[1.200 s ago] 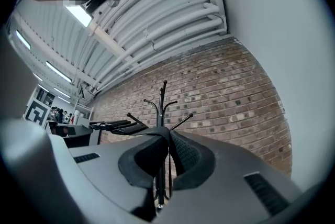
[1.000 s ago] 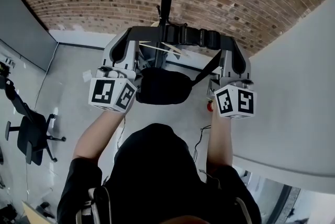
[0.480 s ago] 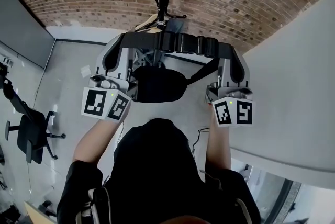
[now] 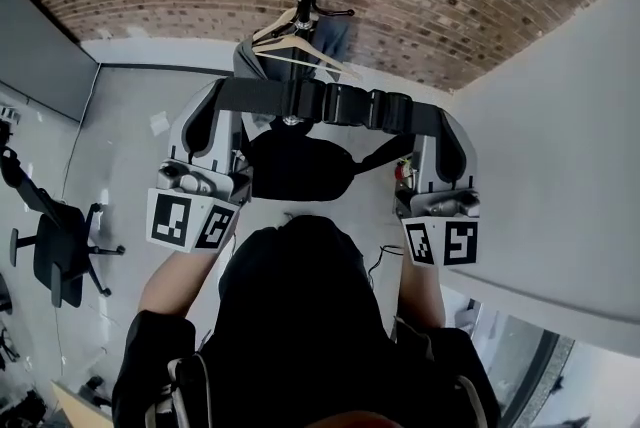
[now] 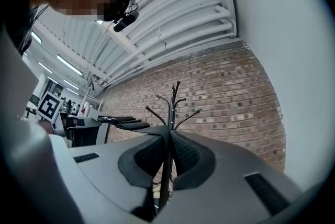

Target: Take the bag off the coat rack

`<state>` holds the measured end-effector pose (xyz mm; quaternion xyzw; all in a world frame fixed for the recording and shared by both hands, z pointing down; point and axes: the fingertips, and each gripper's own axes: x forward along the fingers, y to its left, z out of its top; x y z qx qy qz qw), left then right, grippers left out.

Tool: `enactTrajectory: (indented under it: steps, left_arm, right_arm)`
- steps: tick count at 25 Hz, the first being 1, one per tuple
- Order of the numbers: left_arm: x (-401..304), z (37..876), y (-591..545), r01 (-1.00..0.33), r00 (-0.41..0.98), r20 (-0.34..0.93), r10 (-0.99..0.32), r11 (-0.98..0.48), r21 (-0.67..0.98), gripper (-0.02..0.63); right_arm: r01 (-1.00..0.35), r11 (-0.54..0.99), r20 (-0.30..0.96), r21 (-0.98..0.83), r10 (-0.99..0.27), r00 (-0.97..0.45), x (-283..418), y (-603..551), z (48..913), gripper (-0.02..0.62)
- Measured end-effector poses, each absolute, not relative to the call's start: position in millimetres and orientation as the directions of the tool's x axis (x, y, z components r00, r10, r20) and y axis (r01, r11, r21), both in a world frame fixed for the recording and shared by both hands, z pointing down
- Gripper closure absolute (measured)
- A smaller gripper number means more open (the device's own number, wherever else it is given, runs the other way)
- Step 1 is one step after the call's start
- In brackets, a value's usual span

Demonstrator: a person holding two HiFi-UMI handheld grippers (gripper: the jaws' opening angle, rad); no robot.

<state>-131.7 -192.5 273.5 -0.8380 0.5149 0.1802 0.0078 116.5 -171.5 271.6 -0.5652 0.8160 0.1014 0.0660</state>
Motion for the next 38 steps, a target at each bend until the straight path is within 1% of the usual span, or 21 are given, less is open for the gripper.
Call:
enactTrajectory:
  steps: [6, 14, 22, 27, 31, 38]
  left_arm:
    - [-127, 287, -178, -0.854, 0.424, -0.289, -0.858, -0.486, 0.188, 0.581]
    - [-123, 291, -160, -0.869, 0.422, -0.308, -0.853, -0.477, 0.132, 0.581]
    - [-118, 293, -154, -0.861, 0.443, -0.307, -0.843, -0.495, 0.116, 0.581]
    - [-121, 302, -150, -0.868, 0.428, -0.294, -0.855, -0.479, 0.13, 0.581]
    - [-123, 314, -148, -0.859, 0.436, -0.276, -0.856, -0.488, 0.156, 0.581]
    - [-119, 320, -139, -0.866, 0.441, -0.262, -0.858, -0.484, 0.126, 0.581]
  right_arm:
    - [-0.941, 0.334, -0.216, 0.053, -0.916, -0.337, 121, -152, 283, 0.572]
    - [-0.95, 0.298, -0.225, 0.094, -0.923, -0.312, 125, -134, 278, 0.572]
    - [-0.96, 0.253, -0.218, 0.122, -0.937, -0.274, 128, -117, 282, 0.572]
    - [-0.962, 0.219, -0.216, 0.162, -0.944, -0.251, 123, -104, 285, 0.572]
    - [-0.963, 0.225, -0.215, 0.146, -0.943, -0.253, 120, -96, 291, 0.572]
    - [-0.976, 0.195, -0.192, 0.1, -0.958, -0.211, 124, -83, 305, 0.572]
